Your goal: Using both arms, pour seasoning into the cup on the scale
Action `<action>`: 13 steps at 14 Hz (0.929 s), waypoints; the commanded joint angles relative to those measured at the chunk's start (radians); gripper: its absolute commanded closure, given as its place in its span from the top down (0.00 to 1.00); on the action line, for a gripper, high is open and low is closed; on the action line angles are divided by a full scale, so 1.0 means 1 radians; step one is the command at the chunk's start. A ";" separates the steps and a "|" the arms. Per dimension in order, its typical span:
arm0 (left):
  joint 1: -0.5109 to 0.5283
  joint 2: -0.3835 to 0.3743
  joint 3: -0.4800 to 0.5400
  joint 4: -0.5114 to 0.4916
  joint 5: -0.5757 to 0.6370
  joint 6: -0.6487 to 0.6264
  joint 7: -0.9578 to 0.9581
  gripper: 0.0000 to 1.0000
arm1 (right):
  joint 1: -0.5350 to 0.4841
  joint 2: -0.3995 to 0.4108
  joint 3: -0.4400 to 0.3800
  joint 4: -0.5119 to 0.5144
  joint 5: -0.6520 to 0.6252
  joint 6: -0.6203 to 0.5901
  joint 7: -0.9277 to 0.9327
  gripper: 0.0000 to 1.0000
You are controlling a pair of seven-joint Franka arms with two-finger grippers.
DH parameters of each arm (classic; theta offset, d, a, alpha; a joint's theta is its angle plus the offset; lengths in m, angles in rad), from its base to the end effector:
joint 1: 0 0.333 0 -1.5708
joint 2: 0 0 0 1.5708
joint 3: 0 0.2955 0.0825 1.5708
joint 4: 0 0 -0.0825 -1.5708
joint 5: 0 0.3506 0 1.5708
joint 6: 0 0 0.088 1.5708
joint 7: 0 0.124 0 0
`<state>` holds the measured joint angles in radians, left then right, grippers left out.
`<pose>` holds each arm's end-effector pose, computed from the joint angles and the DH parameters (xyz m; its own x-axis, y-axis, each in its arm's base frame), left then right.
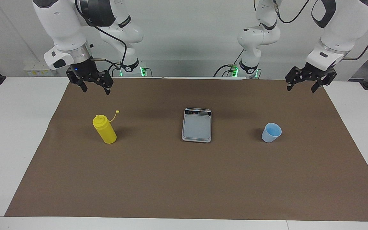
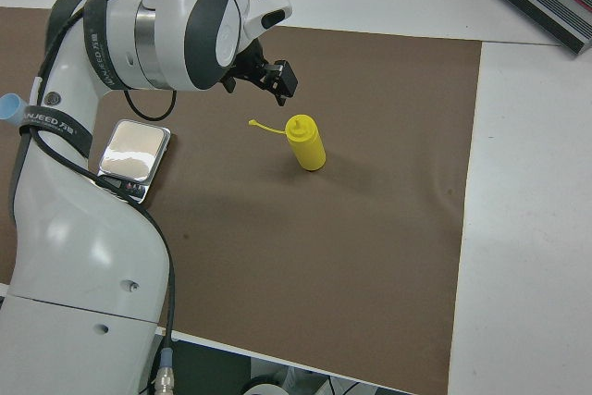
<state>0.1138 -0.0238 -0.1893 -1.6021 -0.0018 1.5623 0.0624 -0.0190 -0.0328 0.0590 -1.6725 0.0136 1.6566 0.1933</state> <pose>0.5112 -0.0400 0.5846 0.9904 -0.1373 -0.0166 -0.1374 -0.9905 -0.0017 0.5178 0.0227 0.5667 0.9880 -0.1538 0.0143 -0.1536 -0.9880 -0.0147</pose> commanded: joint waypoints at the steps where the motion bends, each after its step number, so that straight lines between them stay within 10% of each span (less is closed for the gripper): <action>1: 0.007 -0.025 -0.004 -0.027 -0.015 0.016 0.004 1.00 | -0.006 -0.002 0.002 0.004 -0.003 0.005 -0.015 1.00; 13: 0.014 -0.028 -0.006 -0.041 -0.035 0.027 -0.078 1.00 | -0.004 -0.002 0.002 0.002 0.000 -0.008 -0.009 1.00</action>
<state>0.1138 -0.0238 -0.1904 -1.6032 -0.0178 1.5635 0.0035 -0.0190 -0.0328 0.0590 -1.6724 0.0136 1.6566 0.1933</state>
